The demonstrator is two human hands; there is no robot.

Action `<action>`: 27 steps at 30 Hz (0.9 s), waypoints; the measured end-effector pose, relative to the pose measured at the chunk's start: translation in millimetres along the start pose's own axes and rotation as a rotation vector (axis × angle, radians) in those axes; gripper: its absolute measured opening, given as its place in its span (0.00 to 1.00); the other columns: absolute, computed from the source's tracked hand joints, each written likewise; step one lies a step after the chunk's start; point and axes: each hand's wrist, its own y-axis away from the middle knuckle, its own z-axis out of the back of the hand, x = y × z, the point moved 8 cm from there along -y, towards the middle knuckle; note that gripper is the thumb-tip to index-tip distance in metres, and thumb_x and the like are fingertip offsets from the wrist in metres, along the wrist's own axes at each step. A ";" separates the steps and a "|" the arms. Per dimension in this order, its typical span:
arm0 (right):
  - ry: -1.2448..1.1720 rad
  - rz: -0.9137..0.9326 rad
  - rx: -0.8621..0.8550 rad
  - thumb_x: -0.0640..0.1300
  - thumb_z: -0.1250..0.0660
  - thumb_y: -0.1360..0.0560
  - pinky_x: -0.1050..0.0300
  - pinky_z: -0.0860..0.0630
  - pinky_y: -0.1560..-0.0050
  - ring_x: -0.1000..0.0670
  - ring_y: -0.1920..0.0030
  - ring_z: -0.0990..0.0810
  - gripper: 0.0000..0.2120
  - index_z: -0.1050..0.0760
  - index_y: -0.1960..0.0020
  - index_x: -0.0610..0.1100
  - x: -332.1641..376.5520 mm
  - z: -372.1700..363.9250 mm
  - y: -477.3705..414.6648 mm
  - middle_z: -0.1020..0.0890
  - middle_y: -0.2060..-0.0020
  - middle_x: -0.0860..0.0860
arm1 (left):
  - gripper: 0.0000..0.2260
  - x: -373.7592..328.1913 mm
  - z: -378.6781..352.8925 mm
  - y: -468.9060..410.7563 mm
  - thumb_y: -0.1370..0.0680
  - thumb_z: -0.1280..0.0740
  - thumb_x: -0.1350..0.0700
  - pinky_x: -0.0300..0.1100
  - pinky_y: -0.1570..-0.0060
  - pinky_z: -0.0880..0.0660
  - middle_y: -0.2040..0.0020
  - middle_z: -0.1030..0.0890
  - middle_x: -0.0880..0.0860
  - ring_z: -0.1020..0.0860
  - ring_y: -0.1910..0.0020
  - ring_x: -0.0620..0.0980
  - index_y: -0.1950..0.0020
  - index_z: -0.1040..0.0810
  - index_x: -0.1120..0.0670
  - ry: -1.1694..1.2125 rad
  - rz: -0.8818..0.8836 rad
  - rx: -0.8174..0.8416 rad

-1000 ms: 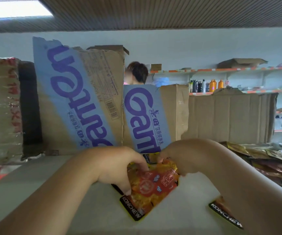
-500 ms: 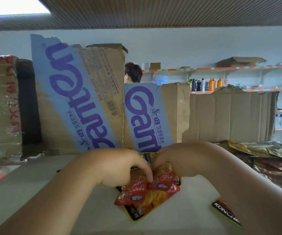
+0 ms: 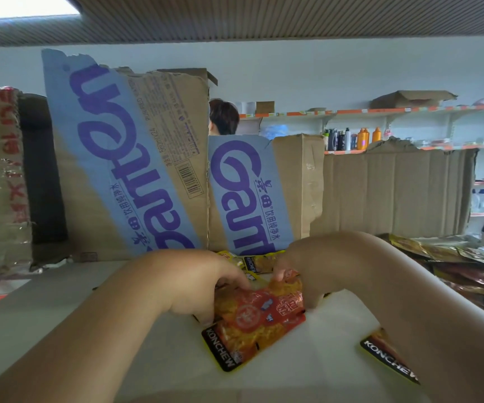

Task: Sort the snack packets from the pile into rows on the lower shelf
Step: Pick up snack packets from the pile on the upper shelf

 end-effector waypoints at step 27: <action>-0.467 -0.023 -0.729 0.57 0.21 0.33 0.49 0.19 0.48 0.51 0.50 0.20 0.26 0.27 0.39 0.58 -43.3 57.1 30.0 0.20 0.46 0.57 | 0.40 0.1 81.3 54.9 0.31 0.24 0.32 0.39 0.47 0.26 0.37 0.25 0.32 0.27 0.40 0.36 0.23 0.39 0.30 0.223 -0.003 -0.905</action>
